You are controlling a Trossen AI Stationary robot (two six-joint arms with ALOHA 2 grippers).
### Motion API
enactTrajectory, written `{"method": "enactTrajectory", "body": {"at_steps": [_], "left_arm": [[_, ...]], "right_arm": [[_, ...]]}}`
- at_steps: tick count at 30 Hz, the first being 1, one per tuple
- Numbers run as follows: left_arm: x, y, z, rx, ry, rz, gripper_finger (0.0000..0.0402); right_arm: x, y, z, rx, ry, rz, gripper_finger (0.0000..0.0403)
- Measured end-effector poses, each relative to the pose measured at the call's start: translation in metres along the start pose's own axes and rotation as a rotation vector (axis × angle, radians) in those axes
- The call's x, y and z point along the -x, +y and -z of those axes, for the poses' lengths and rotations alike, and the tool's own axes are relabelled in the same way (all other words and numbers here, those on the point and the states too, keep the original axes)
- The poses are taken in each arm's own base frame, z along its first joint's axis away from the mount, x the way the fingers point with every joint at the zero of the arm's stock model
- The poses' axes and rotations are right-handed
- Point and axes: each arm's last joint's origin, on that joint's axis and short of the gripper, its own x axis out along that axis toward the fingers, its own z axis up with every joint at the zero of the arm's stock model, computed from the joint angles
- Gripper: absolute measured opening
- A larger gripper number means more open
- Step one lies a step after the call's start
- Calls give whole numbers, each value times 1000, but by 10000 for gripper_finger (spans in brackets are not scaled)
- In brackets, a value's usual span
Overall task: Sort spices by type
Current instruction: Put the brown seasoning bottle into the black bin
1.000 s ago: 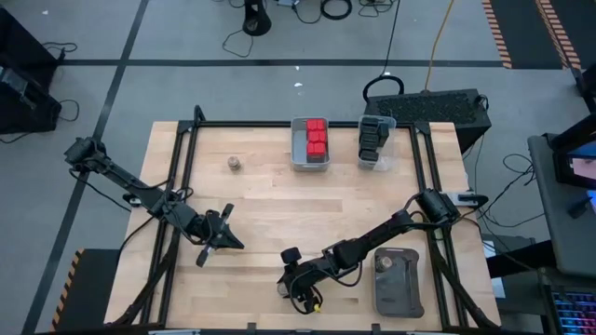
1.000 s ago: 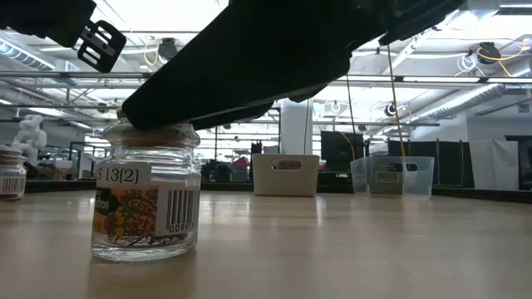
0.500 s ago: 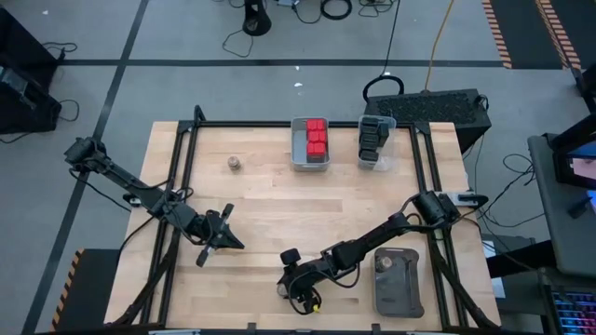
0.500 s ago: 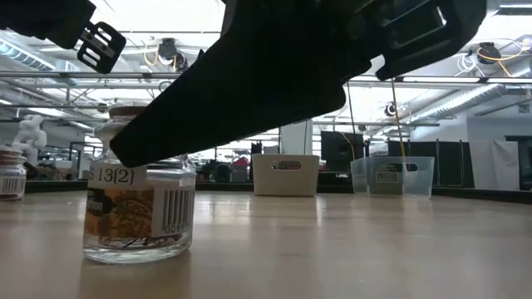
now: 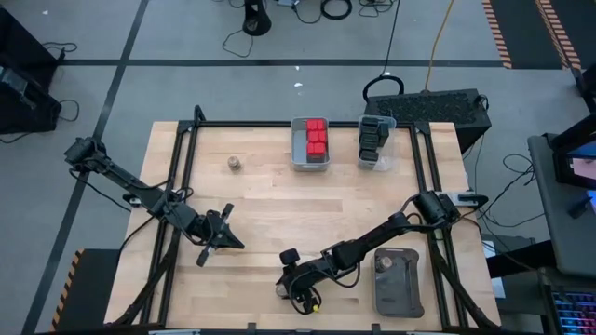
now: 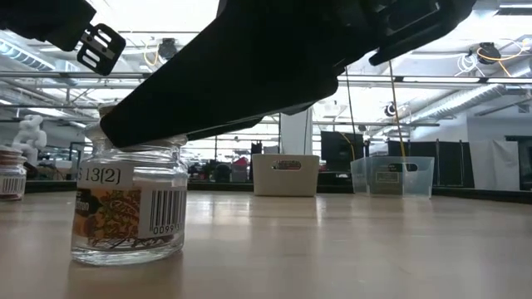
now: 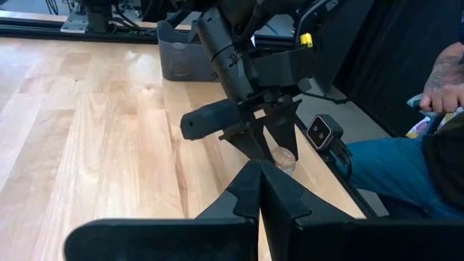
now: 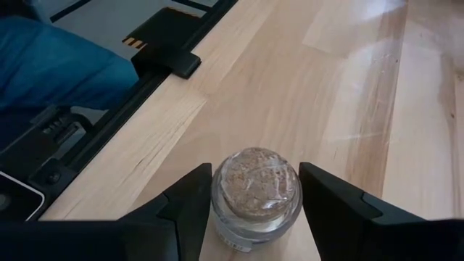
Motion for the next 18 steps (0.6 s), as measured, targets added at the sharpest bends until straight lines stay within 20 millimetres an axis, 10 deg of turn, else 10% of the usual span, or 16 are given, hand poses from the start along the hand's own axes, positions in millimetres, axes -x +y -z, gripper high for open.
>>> {"method": "enactTrajectory", "body": {"at_steps": [18], "left_arm": [[0, 0, 0, 1, 2, 0, 9]], "right_arm": [[9, 0, -31, 40, 9, -4, 157]]}}
